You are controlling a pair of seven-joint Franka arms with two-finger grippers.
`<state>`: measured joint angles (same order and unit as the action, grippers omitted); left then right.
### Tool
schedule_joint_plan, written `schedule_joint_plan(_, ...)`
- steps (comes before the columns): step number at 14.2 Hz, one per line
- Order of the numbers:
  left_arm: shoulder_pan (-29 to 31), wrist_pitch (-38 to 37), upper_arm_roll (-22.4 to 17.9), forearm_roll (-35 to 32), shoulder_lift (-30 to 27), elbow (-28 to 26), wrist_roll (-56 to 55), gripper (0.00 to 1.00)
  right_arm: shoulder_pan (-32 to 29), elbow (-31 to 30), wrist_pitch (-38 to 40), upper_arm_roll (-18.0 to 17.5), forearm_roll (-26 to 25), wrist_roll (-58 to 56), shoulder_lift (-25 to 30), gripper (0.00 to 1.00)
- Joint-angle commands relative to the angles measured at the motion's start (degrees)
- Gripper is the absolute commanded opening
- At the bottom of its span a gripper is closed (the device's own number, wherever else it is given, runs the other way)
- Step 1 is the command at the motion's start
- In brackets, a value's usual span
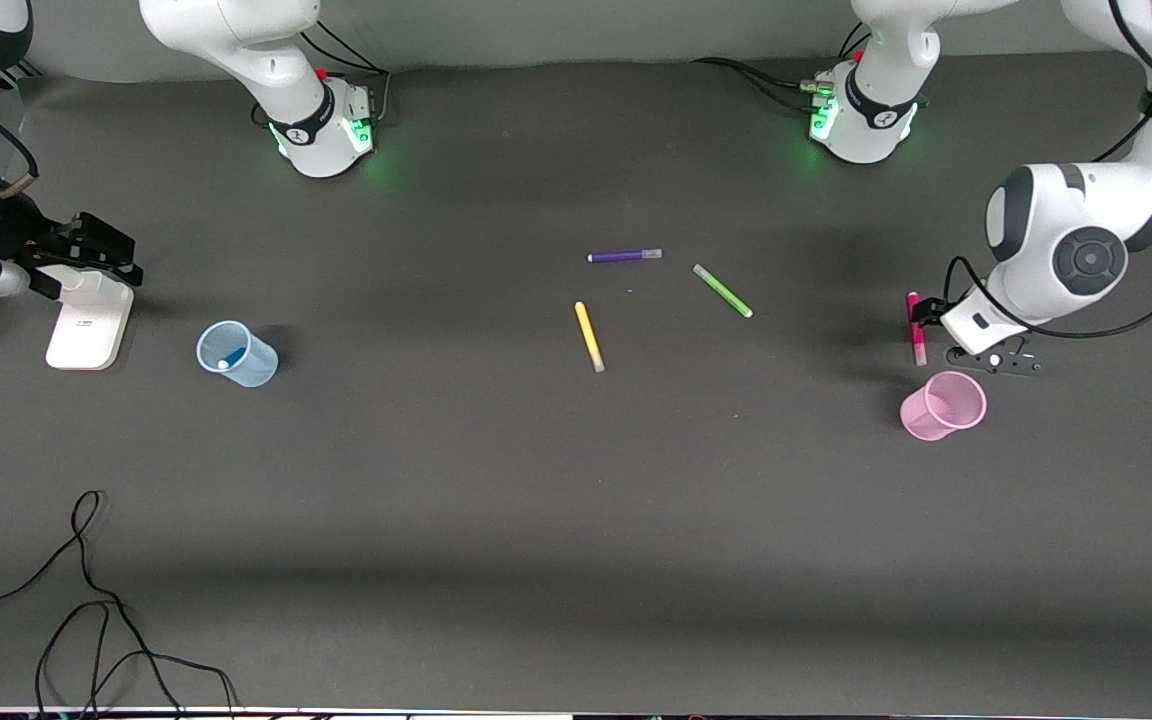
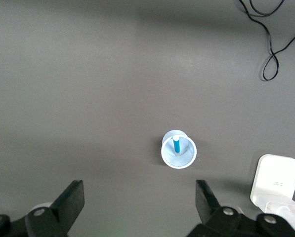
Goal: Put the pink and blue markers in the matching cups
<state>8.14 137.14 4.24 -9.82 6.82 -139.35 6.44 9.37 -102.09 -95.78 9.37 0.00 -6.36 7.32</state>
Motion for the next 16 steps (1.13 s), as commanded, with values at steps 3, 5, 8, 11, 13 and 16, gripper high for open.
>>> schedule_joint_plan(3,1.5,12.2,0.1,0.2,2.3,-5.3,1.0,0.99,0.1,2.0,1.6,0.2,0.9,-0.4,-0.8,1.0)
schedule_joint_plan(5,3.2,18.1,0.2,0.1,4.2,-7.2,1.6,0.99,0.0,2.0,1.6,0.9,0.9,-0.8,-0.8,1.0)
schedule_joint_plan(8,3.2,19.7,0.1,0.1,6.2,-7.3,2.3,0.95,-0.1,2.3,1.6,1.1,0.9,-1.0,-1.3,1.0)
schedule_joint_plan(11,3.2,19.6,0.1,0.1,6.4,-7.3,2.3,0.8,-0.1,2.6,1.6,1.4,0.9,-1.0,-1.3,1.0)
schedule_joint_plan(13,3.1,19.7,0.2,0.1,6.9,-7.3,2.3,0.62,-0.1,2.6,1.6,1.4,0.8,-1.1,-1.3,1.0)
schedule_joint_plan(16,3.1,19.7,0.2,0.1,7.1,-7.3,2.2,0.35,-0.1,3.1,1.5,1.5,0.9,-1.0,-1.5,1.0)
